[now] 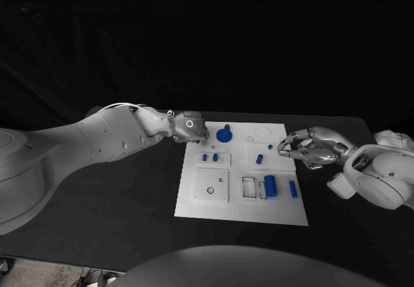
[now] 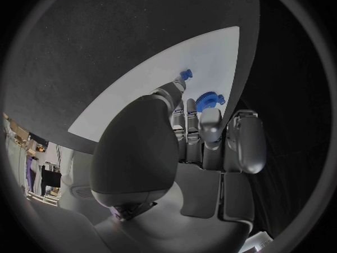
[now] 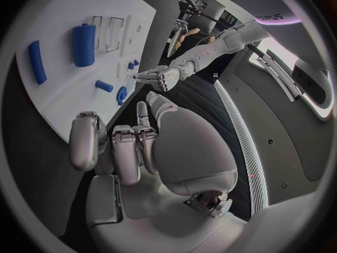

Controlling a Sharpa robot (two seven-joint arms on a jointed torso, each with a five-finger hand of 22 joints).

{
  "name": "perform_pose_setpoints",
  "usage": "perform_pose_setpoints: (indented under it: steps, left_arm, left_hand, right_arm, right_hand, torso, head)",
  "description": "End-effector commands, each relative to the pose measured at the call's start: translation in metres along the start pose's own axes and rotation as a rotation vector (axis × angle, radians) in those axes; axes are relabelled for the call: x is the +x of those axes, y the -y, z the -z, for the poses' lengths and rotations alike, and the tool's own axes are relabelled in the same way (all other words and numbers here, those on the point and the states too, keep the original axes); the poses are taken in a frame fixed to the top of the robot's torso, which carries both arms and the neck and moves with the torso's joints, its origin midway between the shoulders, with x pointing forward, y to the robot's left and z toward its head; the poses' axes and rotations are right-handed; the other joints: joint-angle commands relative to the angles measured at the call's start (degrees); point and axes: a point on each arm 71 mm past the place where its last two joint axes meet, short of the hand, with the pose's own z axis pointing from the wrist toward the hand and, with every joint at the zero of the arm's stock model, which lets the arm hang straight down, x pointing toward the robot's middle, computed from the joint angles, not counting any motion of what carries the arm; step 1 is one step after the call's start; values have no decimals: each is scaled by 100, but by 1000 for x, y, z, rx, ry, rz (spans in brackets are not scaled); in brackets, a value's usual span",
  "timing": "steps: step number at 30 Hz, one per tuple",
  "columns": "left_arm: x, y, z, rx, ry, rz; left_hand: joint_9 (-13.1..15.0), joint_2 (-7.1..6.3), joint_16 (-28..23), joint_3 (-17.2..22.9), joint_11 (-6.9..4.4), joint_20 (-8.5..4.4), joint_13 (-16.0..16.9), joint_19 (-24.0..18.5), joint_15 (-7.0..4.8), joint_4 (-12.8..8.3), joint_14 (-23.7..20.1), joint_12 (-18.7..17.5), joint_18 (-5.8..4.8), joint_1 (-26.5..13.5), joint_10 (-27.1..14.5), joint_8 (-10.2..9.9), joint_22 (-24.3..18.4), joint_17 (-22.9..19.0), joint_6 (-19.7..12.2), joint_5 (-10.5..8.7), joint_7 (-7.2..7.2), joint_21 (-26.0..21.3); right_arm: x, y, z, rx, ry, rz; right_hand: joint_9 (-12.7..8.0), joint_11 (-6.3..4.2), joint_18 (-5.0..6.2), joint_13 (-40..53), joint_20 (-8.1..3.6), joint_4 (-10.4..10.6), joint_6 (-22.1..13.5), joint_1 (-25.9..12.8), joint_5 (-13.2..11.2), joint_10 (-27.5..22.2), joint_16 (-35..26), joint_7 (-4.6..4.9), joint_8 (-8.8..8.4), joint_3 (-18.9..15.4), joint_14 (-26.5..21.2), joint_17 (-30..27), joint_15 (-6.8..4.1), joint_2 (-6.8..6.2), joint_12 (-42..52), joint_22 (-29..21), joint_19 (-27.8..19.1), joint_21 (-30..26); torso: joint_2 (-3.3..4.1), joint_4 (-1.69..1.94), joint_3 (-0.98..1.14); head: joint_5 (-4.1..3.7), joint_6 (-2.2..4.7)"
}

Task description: Assemble the parts on the task board

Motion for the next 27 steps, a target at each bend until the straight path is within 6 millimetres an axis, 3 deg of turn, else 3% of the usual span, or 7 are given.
perform_pose_setpoints:
  steps: [1,27]
  left_arm:
    - [1,1,-2,5,5,14]
    - [20,-2,-4,-40,-50,24]
  left_hand:
    - [-7,-25,-35,1,-13,-7,-10,-50,-7,-41,-45,-23,46,-23,-55,29,1116,-8,-48,-20,5,-29]
    - [-18,58,-51,40,-61,-17,-65,-99,1,-103,-114,-15,54,7,-78,68,1096,-80,-89,-3,-41,-105]
  right_arm:
    - [3,0,0,1,-25,6]
    - [4,2,-1,6,-33,4]
  right_hand:
    - [-10,-38,-43,1197,-12,-2,44,14,-33,308,16,-1,-30,-32,602,1498,-27,-12,1,988,-31,-18]
    - [-12,-44,-37,1180,-15,-10,57,30,-36,291,7,-7,-33,-33,590,1481,-32,-8,-7,981,-49,-39]
  torso:
    - [2,0,-1]
    - [-7,1,5]
  head:
    - [-11,-1]
    - [-6,-1]
